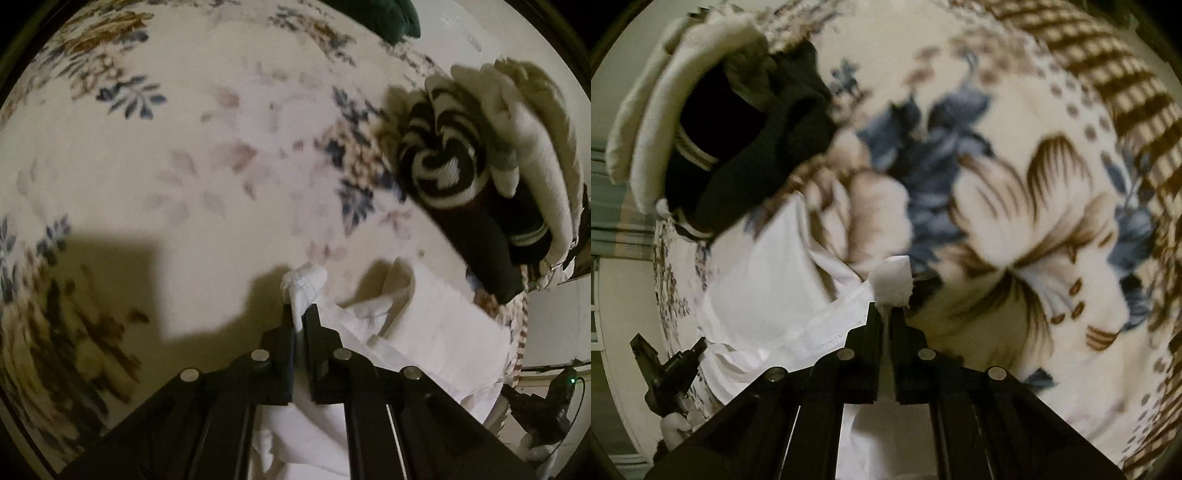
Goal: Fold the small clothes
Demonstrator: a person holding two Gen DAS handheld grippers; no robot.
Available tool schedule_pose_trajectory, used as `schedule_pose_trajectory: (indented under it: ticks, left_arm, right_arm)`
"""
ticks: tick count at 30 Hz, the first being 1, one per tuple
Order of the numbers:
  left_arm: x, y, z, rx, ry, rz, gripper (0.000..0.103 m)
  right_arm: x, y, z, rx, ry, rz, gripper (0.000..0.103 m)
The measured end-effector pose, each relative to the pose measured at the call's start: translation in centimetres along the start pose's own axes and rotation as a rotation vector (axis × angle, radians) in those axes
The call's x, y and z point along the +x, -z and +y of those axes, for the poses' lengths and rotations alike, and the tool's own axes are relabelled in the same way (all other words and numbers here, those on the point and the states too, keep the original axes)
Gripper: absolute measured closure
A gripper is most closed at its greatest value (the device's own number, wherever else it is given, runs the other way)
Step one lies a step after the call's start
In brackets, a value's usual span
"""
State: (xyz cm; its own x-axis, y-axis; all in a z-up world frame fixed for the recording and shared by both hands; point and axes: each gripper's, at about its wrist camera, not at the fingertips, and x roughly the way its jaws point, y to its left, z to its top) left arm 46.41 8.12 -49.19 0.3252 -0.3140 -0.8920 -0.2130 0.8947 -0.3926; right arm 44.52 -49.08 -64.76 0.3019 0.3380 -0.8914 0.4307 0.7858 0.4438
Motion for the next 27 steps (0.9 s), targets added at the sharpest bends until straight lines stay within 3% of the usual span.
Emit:
schedule_pose_trajectory:
  ticks: [11, 16, 19, 21, 24, 26, 27]
  left_arm:
    - [-4.3, -2.6, 0.8, -0.09, 0.066, -0.15, 0.1]
    - [-2.5, -5.3, -0.1, -0.099, 0.075, -0.165, 0.1]
    - [-0.9, -6.8, -0.9, -0.073, 0.066, -0.153, 0.1]
    - [1.1, -8.0, -1.6, -0.03, 0.045, -0.105, 0.099]
    - [3.6, -8.7, -0.9, -0.046, 0.019, -0.01, 0.095]
    - [3.4, -8.4, -0.1, -0.072, 0.008, 0.02, 0.085]
    - [2.7, -8.0, 0.3, -0.083, 0.016, 0.011, 0.072]
  right_arm:
    - [-6.1, -2.4, 3.6, -0.053, -0.042, -0.184, 0.098]
    - [-4.7, -3.8, 4.7, -0.036, -0.032, -0.208, 0.098]
    - [-3.1, -5.2, 4.6, -0.014, -0.004, -0.218, 0.098]
    - [-2.2, -6.1, 4.5, -0.012, 0.015, -0.214, 0.098]
    - [-0.5, -7.5, 3.4, 0.029, 0.043, -0.174, 0.097]
    - [-0.2, -7.6, 2.9, 0.047, 0.051, -0.139, 0.088]
    - [-0.8, -7.2, 2.7, 0.051, 0.058, -0.144, 0.079]
